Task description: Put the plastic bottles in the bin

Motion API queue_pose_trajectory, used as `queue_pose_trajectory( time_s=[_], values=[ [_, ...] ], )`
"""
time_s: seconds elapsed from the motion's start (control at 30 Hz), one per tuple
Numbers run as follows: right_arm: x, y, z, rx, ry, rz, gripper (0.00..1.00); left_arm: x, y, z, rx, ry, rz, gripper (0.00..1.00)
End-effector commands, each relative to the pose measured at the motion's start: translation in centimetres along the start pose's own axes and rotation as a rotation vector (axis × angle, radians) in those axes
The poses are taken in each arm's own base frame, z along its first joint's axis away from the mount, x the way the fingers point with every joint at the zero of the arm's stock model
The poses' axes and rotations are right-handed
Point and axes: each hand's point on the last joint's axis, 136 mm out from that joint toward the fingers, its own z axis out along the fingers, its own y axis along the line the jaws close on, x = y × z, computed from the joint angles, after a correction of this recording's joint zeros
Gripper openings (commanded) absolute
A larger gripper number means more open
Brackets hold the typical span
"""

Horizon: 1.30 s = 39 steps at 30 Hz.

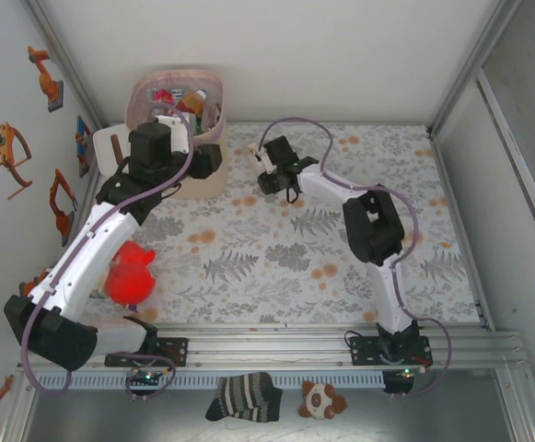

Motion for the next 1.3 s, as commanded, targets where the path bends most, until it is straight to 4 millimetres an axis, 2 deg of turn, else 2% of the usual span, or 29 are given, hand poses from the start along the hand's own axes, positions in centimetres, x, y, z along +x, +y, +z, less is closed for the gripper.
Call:
queue_pose_trajectory(
  time_s=[0.0, 0.13, 0.23, 0.27, 0.37, 0.57, 0.77, 0.93, 1.1, 1.27],
  values=[
    [-4.7, -0.7, -5.6, 0.015, -0.183, 0.05, 0.3, -1.7, -1.0, -1.0, 0.068, -0.062, -0.055, 0.58],
    [-5.9, -0.5, -9.9, -0.006, -0.279, 0.075, 0.3, -2.6, -1.9, -0.8, 0.131, -0.079, -0.085, 0.65],
    [-6.8, 0.1, -13.0, -0.043, -0.352, 0.077, 0.3, -3.0, -2.6, -0.3, 0.173, -0.081, -0.101, 0.75],
    [-7.0, 0.5, -14.0, -0.063, -0.373, 0.069, 0.3, -3.2, -2.9, -0.1, 0.191, -0.083, -0.103, 0.81],
    [-7.8, 2.0, -16.9, -0.108, -0.44, 0.037, 0.3, -3.9, -3.9, 0.3, 0.254, -0.099, -0.116, 0.88],
    [-9.2, 4.6, -22.2, -0.157, -0.574, -0.031, 0.29, -5.5, -5.4, 0.8, 0.347, -0.137, -0.182, 0.94],
    [-10.4, 7.1, -26.4, -0.211, -0.677, -0.11, 0.29, -7.1, -6.4, 1.2, 0.418, -0.154, -0.242, 0.94],
    [-10.6, 8.9, -28.7, -0.283, -0.729, -0.163, 0.29, -8.4, -7.0, 0.8, 0.445, -0.189, -0.249, 0.93],
    [-10.5, 9.6, -29.2, -0.321, -0.733, -0.18, 0.28, -9.6, -7.9, 0.0, 0.495, -0.217, -0.245, 0.91],
    [-10.6, 9.9, -29.4, -0.325, -0.734, -0.182, 0.28, -9.7, -8.5, -0.1, 0.529, -0.209, -0.255, 0.87]
  ],
)
